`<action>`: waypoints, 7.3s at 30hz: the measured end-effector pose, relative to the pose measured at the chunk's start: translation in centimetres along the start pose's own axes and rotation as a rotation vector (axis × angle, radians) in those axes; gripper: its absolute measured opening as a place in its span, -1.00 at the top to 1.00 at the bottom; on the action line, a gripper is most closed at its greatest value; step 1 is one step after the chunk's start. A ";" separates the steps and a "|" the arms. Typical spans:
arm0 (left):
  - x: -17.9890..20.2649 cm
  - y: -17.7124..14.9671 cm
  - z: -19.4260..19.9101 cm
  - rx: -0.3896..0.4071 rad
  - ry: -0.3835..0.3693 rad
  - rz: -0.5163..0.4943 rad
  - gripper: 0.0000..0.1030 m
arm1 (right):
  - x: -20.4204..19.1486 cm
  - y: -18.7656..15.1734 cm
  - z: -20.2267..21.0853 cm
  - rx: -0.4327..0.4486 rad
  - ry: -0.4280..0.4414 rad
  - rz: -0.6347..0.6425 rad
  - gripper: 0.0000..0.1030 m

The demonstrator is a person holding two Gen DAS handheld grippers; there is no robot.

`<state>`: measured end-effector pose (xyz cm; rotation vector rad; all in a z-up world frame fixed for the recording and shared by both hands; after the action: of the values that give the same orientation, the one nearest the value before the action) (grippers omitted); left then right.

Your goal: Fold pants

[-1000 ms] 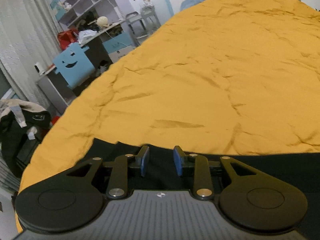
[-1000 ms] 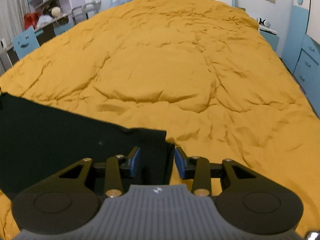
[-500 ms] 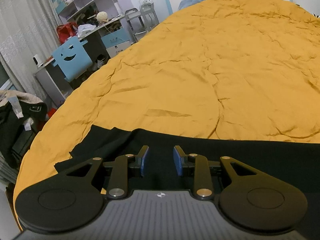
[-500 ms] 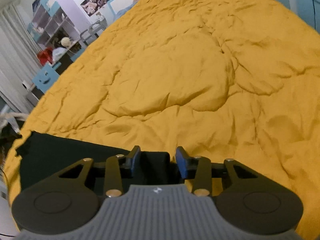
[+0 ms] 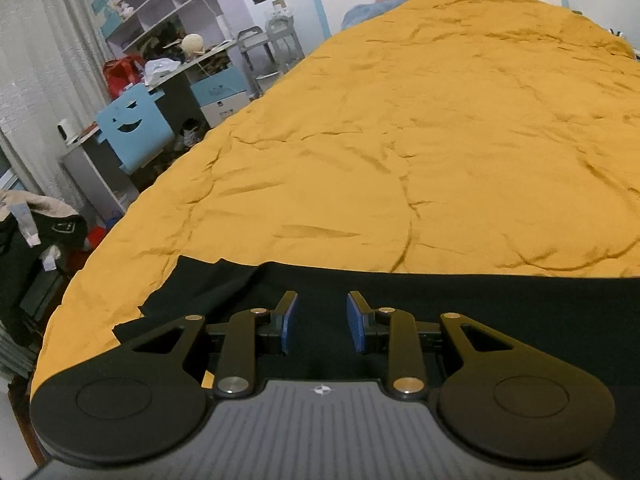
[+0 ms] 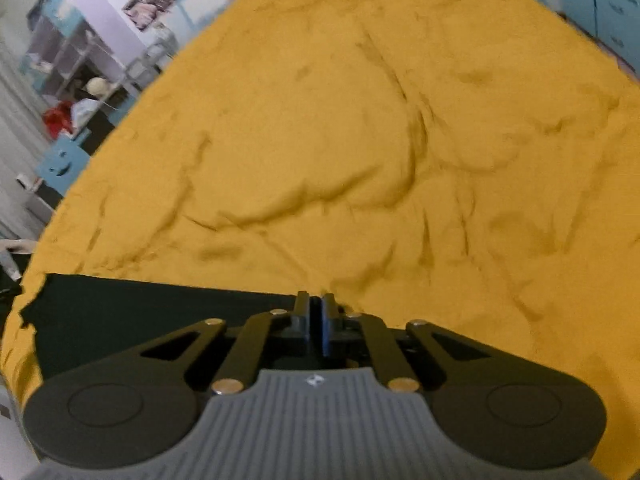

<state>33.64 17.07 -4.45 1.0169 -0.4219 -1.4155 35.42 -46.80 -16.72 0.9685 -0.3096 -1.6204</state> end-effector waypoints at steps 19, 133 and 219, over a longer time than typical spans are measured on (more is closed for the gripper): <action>11.3 -4.6 12.0 0.004 -0.477 0.118 0.44 | -8.4 -8.3 13.5 0.156 -0.180 0.362 0.52; -14.6 1.5 5.2 0.383 -0.240 0.551 0.92 | -24.2 -14.8 5.9 -0.096 0.049 0.314 0.71; 18.8 -12.7 13.9 -0.051 -0.830 -0.061 0.92 | -21.9 -12.4 0.7 -0.001 0.212 0.117 0.50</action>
<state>18.40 -3.01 -12.83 0.3558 -0.9506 -1.8600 26.23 -23.39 -15.29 1.0908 -0.2160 -1.3981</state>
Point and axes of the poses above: each gripper's, at about its wrist camera, not at the fingertips, and z roughly against the way its jaws point, x to its right, y to its top, the point moved 2 cm from there along -z, roughly the way its jaws point, and after that the axes turned 11 degrees about x, right-handed, at the moved point
